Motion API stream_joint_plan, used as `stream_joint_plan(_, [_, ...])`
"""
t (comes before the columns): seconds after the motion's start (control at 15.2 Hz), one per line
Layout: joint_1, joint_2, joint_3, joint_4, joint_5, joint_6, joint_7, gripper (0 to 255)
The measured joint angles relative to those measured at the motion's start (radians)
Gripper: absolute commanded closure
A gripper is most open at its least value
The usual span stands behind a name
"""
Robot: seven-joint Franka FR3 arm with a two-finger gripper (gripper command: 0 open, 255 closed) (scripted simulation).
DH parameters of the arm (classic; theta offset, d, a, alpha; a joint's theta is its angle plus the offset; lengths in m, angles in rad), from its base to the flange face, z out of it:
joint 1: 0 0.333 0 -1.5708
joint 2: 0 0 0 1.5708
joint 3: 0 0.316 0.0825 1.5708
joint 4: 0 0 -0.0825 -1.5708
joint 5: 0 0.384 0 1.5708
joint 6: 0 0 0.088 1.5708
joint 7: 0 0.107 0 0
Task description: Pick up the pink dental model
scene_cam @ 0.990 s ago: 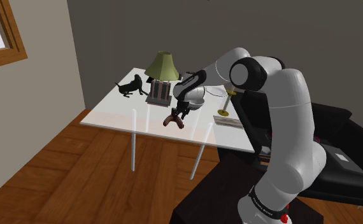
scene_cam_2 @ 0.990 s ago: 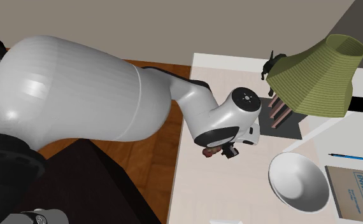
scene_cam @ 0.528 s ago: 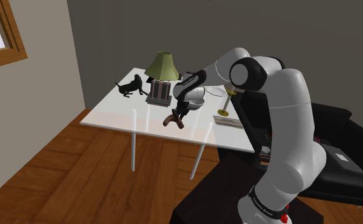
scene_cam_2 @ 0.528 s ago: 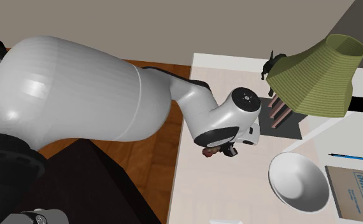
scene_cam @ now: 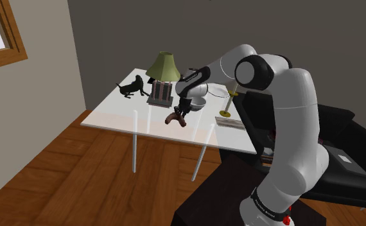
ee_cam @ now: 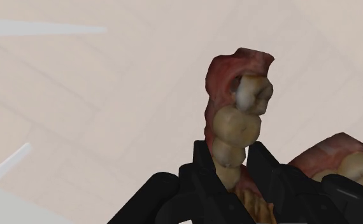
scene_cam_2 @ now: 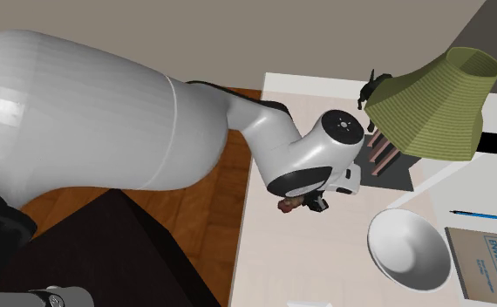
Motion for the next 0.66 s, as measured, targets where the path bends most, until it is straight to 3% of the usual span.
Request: stream_joint_plan(0.66, [0.008,-0.086,-0.01,0.003,-0.015,-0.089,0.013,255])
